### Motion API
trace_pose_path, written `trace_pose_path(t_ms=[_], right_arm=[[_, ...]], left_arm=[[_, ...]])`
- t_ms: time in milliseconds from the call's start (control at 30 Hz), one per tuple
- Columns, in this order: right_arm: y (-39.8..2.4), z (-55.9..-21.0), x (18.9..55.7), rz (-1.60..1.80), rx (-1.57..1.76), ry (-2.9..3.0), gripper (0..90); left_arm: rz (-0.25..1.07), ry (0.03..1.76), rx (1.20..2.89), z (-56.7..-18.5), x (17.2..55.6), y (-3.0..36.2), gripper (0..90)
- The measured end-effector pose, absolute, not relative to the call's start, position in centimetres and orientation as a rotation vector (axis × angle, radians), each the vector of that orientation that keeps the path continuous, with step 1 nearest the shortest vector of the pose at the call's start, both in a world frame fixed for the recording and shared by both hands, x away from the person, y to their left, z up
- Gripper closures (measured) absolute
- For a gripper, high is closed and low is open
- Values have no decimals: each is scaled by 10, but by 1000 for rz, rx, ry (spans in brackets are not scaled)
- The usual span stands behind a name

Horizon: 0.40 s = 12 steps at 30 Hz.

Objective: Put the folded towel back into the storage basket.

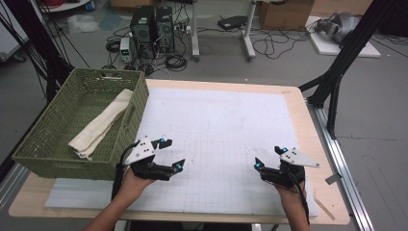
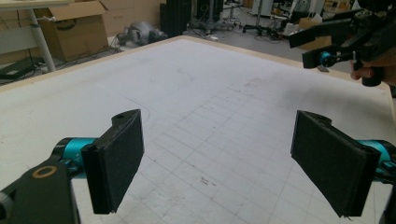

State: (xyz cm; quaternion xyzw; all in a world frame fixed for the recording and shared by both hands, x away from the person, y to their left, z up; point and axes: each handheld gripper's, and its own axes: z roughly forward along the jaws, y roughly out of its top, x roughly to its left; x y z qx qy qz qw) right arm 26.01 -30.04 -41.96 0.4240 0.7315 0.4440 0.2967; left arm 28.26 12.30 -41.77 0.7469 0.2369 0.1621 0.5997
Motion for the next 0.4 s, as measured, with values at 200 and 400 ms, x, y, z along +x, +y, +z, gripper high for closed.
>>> trace_pose_path(t_ms=[200,400], right_arm=[[-310,-423,258,1156,1141,1921,162],[-315,-423,255,1151,1157,1909,163]], left_arm=[[361,581,1744,-427,286,120,176],[362,608,1734,-428,291,121,176]])
